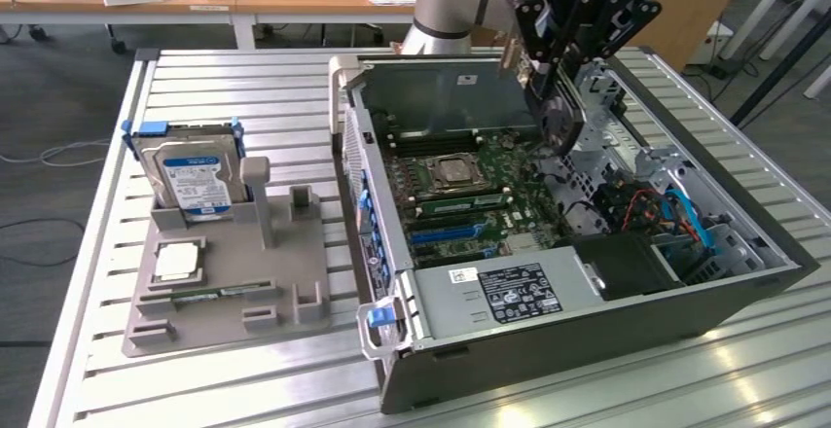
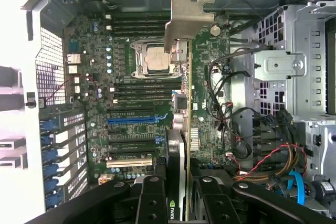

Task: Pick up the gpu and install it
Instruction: 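Pick up the gpu and move the gpu toward the slot, then insert the gpu into the slot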

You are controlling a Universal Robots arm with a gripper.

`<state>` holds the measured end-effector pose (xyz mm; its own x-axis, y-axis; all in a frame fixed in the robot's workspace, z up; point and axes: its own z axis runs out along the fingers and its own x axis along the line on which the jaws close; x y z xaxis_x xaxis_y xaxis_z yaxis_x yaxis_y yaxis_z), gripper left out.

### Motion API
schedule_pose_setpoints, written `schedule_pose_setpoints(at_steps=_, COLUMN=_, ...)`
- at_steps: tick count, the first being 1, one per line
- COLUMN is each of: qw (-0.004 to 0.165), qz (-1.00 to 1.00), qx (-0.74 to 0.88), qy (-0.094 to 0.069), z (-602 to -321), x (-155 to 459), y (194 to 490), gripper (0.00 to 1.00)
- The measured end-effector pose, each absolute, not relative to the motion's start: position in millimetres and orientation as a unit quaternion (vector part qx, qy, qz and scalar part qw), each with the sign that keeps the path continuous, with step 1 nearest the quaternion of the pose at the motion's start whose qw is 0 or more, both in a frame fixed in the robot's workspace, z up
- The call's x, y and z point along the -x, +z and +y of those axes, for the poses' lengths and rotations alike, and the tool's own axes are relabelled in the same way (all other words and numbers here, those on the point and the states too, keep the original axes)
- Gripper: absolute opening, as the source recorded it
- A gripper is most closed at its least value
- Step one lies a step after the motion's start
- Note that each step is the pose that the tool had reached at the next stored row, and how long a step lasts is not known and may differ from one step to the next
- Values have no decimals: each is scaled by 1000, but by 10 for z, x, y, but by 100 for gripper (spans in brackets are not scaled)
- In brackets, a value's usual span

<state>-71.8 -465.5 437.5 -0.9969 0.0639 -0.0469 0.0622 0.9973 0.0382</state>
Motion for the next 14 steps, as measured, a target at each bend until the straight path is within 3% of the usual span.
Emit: schedule_pose_setpoints(at_steps=14, qw=24, qz=999, qx=-30, qy=18, z=-4655, x=687, y=4375, gripper=27)
